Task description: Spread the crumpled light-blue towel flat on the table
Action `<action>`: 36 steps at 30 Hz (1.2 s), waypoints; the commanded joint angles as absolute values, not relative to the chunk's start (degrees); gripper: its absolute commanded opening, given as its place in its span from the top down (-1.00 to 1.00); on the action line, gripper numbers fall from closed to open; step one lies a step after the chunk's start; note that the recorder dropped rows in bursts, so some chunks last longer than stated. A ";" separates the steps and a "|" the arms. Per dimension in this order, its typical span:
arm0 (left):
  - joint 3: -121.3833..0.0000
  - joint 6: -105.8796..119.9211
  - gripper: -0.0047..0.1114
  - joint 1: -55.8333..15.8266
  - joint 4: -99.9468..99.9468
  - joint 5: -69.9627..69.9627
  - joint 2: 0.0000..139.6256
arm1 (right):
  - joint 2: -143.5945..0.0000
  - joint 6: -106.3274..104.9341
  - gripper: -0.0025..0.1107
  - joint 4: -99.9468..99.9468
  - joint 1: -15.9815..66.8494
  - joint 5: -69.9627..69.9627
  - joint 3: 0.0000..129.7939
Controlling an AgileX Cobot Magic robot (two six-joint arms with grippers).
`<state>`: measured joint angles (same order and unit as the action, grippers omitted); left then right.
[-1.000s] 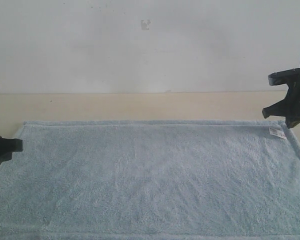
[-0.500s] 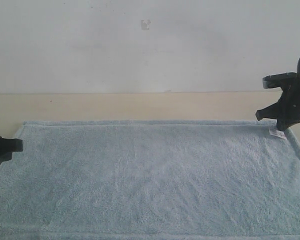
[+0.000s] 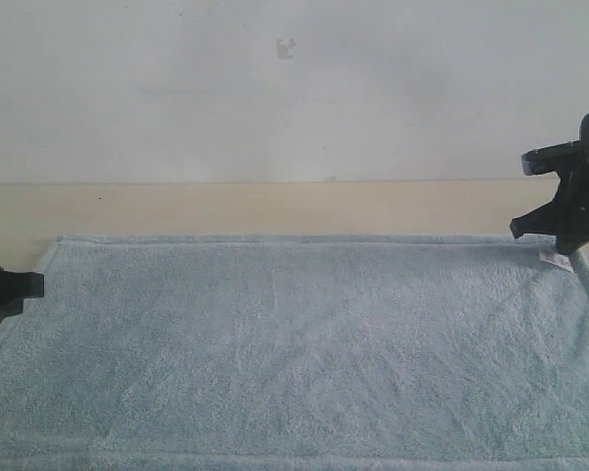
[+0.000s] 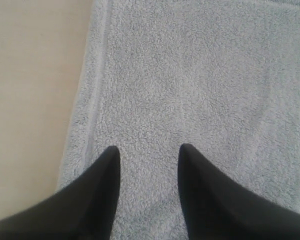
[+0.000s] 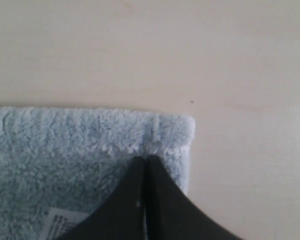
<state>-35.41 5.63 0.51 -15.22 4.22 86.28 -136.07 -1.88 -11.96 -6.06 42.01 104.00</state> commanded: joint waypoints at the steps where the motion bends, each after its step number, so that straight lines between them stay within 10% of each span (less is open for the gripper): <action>1: -35.88 5.26 0.27 0.05 -15.61 4.35 86.27 | -135.25 0.83 0.96 -13.06 -6.43 40.11 104.07; 11: -35.88 5.26 0.29 0.05 -15.61 4.35 82.10 | -118.72 -8.10 0.96 1.17 -6.32 37.41 100.83; 26: -35.88 2.01 0.32 0.05 -15.61 4.32 63.88 | -69.07 -16.87 0.96 20.87 1.58 16.11 48.10; 36: -35.88 2.01 0.32 0.05 -15.61 4.34 62.66 | -38.49 -6.99 0.96 25.31 9.87 27.04 40.72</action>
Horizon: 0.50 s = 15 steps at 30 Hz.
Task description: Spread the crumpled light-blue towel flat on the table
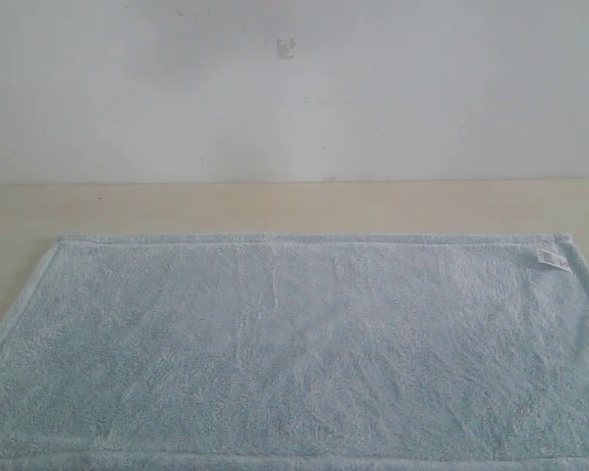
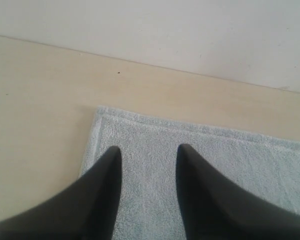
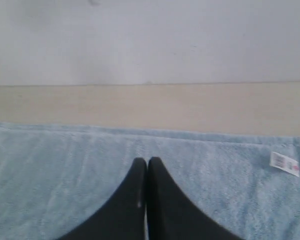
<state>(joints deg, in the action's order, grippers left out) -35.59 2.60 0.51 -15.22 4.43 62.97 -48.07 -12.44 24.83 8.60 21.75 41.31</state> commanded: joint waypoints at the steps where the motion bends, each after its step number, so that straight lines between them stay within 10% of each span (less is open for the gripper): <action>1: -35.88 2.01 0.32 0.05 -15.61 4.34 62.66 | -36.05 -6.53 0.96 25.31 9.87 28.08 40.72; 15: -35.88 2.01 0.32 0.05 -15.61 4.34 62.66 | -15.84 -12.63 0.96 22.71 9.87 32.13 40.72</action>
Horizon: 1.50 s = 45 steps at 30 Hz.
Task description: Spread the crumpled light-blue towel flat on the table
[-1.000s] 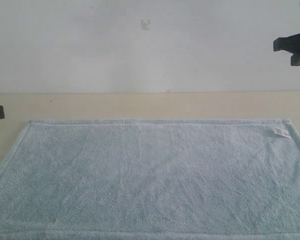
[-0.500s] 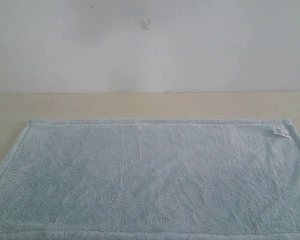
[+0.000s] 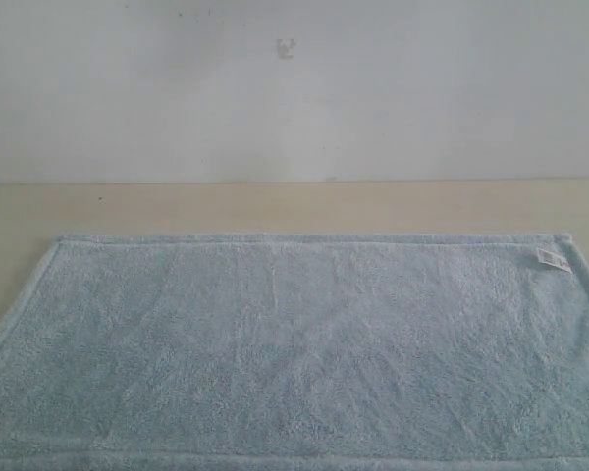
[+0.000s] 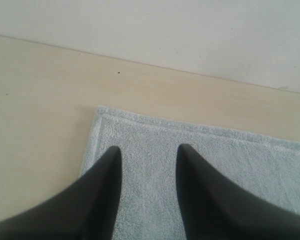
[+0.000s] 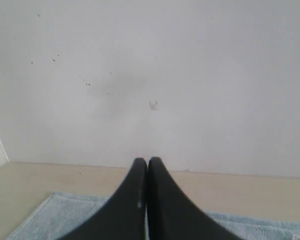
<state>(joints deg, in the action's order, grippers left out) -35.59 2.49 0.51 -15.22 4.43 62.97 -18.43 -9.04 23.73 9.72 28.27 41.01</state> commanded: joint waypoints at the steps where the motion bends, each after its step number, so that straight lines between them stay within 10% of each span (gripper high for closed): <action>1: -35.88 2.01 0.32 0.05 -15.61 4.34 62.66 | -15.42 -13.13 0.96 22.71 9.87 33.40 40.72; 24: -35.88 2.01 0.32 0.05 -15.61 4.48 62.67 | 0.00 10.70 0.96 -0.75 9.55 9.15 1.11; 45: -35.88 2.01 0.32 0.05 -15.61 4.37 62.67 | 0.00 -0.32 0.96 -0.62 9.65 12.15 0.00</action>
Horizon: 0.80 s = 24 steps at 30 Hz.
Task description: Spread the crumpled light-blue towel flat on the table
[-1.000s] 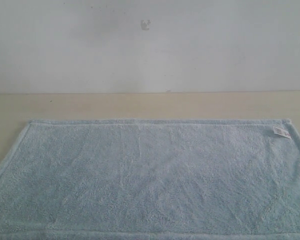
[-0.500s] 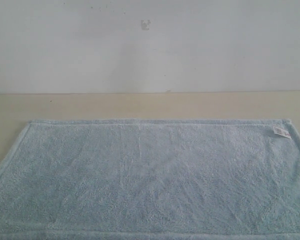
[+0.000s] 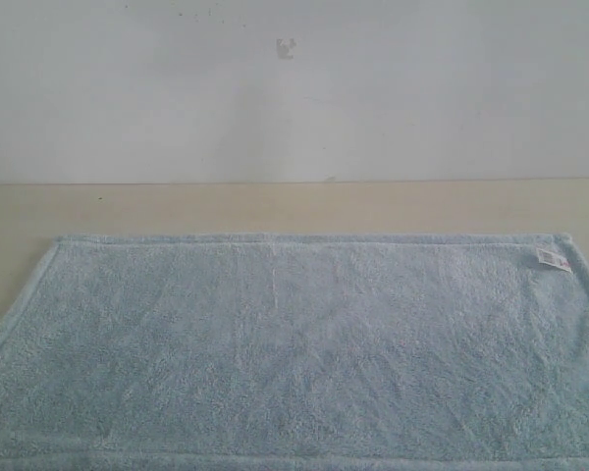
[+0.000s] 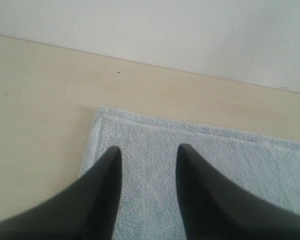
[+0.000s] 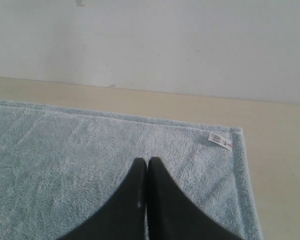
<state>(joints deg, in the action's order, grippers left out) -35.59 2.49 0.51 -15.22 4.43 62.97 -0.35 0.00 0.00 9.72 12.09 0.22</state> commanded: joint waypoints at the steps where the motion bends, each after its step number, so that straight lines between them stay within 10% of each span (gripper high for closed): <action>1: -35.88 2.01 0.32 0.05 -15.61 4.37 62.67 | 0.00 -0.32 0.96 -0.62 9.65 12.15 0.00; 24: -35.88 2.47 0.32 0.05 -15.48 4.45 55.67 | 0.00 -0.32 0.96 -0.62 9.65 12.15 0.00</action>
